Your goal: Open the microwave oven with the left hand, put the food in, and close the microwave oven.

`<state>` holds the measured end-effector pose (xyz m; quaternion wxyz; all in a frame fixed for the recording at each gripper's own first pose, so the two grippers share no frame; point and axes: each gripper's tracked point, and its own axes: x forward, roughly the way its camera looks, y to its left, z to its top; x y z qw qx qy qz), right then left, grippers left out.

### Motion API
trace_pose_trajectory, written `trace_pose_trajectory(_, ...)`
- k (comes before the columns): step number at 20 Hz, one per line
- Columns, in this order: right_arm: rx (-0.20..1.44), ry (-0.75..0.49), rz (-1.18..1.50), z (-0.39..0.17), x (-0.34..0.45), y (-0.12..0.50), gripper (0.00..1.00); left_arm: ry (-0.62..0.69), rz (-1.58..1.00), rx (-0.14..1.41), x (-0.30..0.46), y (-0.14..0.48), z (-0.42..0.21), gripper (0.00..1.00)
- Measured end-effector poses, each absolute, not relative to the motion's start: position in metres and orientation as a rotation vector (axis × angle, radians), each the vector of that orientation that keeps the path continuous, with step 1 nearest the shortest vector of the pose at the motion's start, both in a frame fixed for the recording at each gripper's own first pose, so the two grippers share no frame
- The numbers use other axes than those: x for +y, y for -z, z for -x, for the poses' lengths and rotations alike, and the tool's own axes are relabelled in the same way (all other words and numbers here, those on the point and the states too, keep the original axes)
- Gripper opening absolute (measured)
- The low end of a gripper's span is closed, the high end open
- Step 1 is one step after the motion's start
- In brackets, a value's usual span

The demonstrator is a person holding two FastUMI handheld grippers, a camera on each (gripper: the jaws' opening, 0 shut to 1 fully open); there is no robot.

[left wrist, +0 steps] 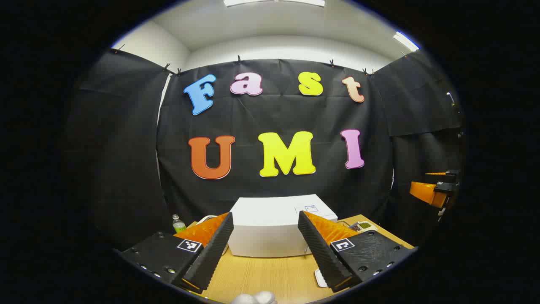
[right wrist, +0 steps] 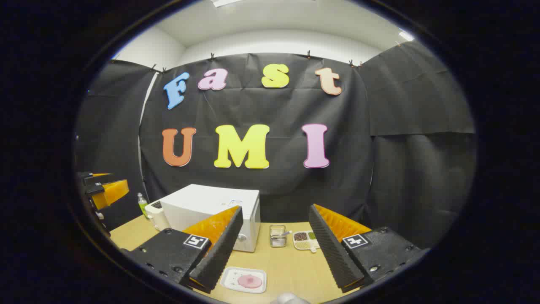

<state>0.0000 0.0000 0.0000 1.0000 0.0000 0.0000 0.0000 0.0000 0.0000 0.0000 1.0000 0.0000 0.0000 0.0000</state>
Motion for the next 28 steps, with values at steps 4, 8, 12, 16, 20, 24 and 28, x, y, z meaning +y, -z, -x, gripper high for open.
trace_pose_trajectory(4,0.004,-0.004,-0.003,-0.003,-0.003,0.002,1.0,-0.001,-0.001,-0.001,-0.004,0.0,-0.003,0.95)
trace_pose_trajectory(8,0.01,-0.008,-0.003,-0.005,-0.003,0.004,0.92,-0.004,-0.004,0.003,-0.005,0.001,-0.005,0.95)
trace_pose_trajectory(12,0.004,-0.007,0.006,-0.005,-0.005,0.001,1.0,-0.003,-0.007,0.004,-0.008,0.003,-0.009,0.95)
trace_pose_trajectory(16,0.005,-0.007,0.004,-0.004,-0.008,0.002,1.0,0.011,0.005,0.001,-0.017,0.011,-0.011,0.95)
trace_pose_trajectory(20,0.005,-0.008,-0.001,-0.002,-0.015,-0.003,1.0,0.037,0.014,-0.01,-0.038,0.029,-0.024,0.95)
trace_pose_trajectory(24,0.007,0.013,0.017,0.002,-0.033,-0.012,1.0,0.081,0.048,-0.012,-0.075,0.058,-0.048,0.95)
trace_pose_trajectory(28,0.023,0.038,0.043,0.004,-0.05,-0.019,1.0,0.124,0.063,0.031,-0.114,0.104,-0.082,0.95)
